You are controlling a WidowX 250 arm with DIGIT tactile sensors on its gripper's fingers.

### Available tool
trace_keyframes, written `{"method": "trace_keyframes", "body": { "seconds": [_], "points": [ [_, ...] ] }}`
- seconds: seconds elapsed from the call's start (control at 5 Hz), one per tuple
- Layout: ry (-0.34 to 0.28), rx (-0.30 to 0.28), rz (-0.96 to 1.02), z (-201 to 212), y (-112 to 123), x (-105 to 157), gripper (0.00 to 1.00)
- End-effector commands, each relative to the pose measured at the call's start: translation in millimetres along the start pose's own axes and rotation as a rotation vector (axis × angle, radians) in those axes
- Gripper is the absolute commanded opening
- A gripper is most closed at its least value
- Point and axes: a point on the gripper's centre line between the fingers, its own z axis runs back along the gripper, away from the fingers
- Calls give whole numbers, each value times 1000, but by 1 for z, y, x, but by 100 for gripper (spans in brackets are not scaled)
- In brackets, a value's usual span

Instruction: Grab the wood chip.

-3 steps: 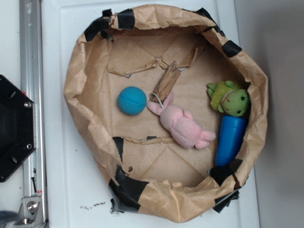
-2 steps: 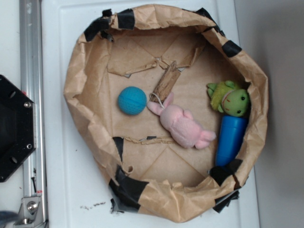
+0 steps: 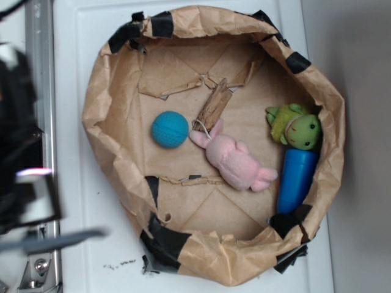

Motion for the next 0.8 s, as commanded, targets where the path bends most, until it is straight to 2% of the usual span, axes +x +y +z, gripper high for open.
{"method": "trace_keyframes", "body": {
  "seconds": [0.0, 0.2, 0.4, 0.6],
  "points": [
    [-43, -74, 205, -45, 6, 57, 100],
    [25, -94, 444, -93, 10, 74, 100],
    [87, -52, 575, -109, 11, 82, 100],
    [87, -52, 575, -109, 11, 82, 100]
  ]
}}
